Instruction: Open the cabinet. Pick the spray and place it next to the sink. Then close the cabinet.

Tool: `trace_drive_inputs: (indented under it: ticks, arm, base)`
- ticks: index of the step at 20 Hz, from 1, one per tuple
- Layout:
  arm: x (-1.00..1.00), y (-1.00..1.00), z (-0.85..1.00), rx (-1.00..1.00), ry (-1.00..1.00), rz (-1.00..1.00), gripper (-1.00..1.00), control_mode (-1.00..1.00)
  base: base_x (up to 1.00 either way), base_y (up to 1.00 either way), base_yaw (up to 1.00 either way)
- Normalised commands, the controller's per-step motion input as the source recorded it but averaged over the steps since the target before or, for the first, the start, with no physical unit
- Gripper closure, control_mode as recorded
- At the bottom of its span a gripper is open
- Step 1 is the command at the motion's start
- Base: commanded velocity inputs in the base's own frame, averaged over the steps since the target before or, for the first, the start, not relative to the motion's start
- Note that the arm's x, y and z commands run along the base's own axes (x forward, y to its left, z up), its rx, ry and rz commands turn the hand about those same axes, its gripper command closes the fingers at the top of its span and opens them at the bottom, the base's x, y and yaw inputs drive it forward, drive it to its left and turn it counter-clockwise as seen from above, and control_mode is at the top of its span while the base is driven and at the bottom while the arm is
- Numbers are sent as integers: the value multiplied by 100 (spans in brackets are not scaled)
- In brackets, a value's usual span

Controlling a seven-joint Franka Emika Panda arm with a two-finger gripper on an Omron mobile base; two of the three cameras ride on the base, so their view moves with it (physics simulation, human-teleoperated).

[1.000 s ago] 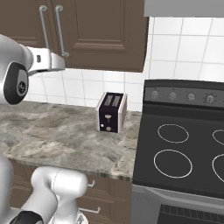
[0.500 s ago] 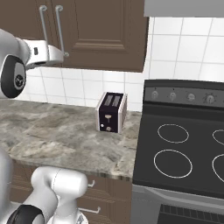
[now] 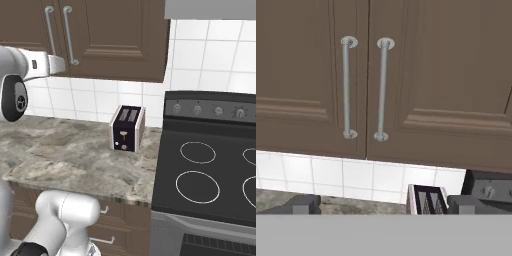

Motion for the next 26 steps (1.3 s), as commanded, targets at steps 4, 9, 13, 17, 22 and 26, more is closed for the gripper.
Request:
trace_drive_inputs:
  ticks: [4, 9, 13, 17, 22, 26]
  arm:
    - [8, 13, 42, -1, 6, 0, -100, -100]
    - [0, 0, 51, -1, 4, 0, -100, -100]
    - [1, 0, 32, -4, 5, 0, -100, -100]
    - [1, 0, -2, -1, 4, 4, -100, -100]
    - [4, 0, -16, 0, 5, 3, -100, -100]
    - [0, 0, -21, 0, 0, 0, -100, -100]
  base:
    - [0, 0, 0]
    - [0, 0, 0]
    - [0, 0, 0]
    - [0, 0, 0]
    - [0, 0, 0]
    - [0, 0, 0]
